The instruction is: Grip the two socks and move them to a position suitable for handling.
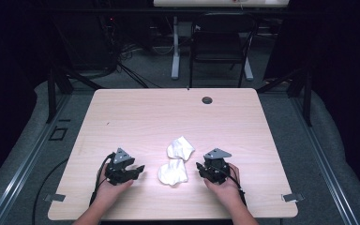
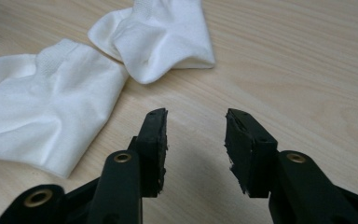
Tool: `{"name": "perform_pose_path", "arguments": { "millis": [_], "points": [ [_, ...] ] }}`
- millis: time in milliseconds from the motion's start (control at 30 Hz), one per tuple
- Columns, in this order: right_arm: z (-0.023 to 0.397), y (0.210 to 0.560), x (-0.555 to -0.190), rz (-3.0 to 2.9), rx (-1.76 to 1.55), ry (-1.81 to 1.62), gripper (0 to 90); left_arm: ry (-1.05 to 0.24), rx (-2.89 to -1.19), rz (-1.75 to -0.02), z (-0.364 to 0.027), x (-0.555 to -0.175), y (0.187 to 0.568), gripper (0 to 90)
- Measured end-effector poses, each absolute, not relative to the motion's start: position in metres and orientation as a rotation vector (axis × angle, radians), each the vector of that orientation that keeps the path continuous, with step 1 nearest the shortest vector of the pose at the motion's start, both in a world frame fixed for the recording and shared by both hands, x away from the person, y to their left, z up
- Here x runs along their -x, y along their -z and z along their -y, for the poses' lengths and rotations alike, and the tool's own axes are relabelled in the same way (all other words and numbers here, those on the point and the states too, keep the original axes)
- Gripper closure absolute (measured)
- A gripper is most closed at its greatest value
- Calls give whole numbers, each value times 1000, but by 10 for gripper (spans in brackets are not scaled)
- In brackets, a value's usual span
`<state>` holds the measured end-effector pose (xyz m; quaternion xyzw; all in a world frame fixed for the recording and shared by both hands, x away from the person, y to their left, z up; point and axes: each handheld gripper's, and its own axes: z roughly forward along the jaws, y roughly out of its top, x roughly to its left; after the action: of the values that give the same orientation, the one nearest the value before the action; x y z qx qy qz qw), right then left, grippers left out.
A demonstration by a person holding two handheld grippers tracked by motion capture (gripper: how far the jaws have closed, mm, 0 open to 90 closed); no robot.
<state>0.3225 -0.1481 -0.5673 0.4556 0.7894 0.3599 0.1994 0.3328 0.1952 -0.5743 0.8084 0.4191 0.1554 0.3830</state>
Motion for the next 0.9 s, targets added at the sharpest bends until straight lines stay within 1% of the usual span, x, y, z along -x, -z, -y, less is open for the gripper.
{"name": "perform_pose_path", "arguments": {
  "millis": [33, 67, 100, 233, 433, 500, 533, 600, 667, 700, 900],
  "points": [
    [148, 567, -322, -2207, -1274, -1006, 605, -396, -2061, -1069, -195, -333, 574, 462],
    [147, 566, -322, -2211, -1274, -1012, 607, -367, -2040, -1069, -196, -333, 572, 462],
    [145, 567, -323, -2219, -1264, -1010, 601, -365, -2023, -1066, -197, -333, 571, 487],
    [141, 570, -322, -2237, -1257, -987, 599, -370, -1997, -1071, -198, -333, 569, 500],
    [137, 569, -314, -2242, -1230, -972, 600, -383, -2008, -1057, -193, -330, 567, 539],
    [135, 567, -311, -2233, -1226, -978, 635, -362, -2011, -1036, -190, -331, 566, 549],
    [135, 567, -311, -2233, -1226, -978, 635, -362, -2011, -1036, -190, -331, 566, 552],
    [134, 566, -309, -2252, -1252, -1005, 684, -343, -2014, -1023, -187, -330, 565, 568],
    [133, 566, -308, -2254, -1258, -1010, 695, -345, -2020, -1016, -186, -329, 565, 578],
    [133, 564, -307, -2278, -1271, -1044, 719, -347, -2022, -1011, -185, -328, 565, 584],
    [125, 563, -307, -2318, -1242, -1086, 738, -309, -2033, -991, -177, -326, 568, 606]
  ]
}}
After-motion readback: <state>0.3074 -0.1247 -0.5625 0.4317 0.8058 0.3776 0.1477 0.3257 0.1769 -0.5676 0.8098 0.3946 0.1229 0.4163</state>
